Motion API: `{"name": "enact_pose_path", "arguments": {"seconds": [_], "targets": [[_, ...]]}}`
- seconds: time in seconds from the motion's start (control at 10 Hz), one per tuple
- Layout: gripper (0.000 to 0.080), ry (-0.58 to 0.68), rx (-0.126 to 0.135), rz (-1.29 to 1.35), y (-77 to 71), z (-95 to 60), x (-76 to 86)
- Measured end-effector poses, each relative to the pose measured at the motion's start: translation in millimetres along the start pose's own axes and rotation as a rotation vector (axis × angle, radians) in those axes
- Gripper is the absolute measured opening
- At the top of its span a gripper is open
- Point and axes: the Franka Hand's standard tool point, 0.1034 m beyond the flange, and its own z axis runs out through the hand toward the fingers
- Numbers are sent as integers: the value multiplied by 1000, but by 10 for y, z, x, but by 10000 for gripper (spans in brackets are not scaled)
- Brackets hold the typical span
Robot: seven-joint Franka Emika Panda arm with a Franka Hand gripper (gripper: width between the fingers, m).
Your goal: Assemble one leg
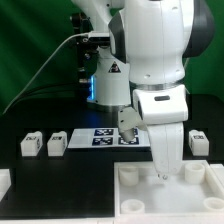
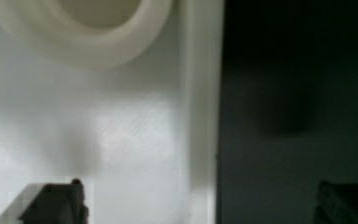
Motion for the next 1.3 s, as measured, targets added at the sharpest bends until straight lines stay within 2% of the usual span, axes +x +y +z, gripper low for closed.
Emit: {"name": "enact_pose_path", "arguments": {"seconds": [0.3,0.4,0.5,0.7,1.0,1.1,1.3], "targets": [[648,0,0,1,0,0,-4],[648,-1,-4,60,0,-33,-4],[648,-6,-18,125,-22,-146,11],[648,-11,-34,211,-139,-319,160],[648,20,-61,713,-194,-463,555],[648,36,-69,838,-214,-444,657],[648,49,-58,1023,-216,-437,653]]}}
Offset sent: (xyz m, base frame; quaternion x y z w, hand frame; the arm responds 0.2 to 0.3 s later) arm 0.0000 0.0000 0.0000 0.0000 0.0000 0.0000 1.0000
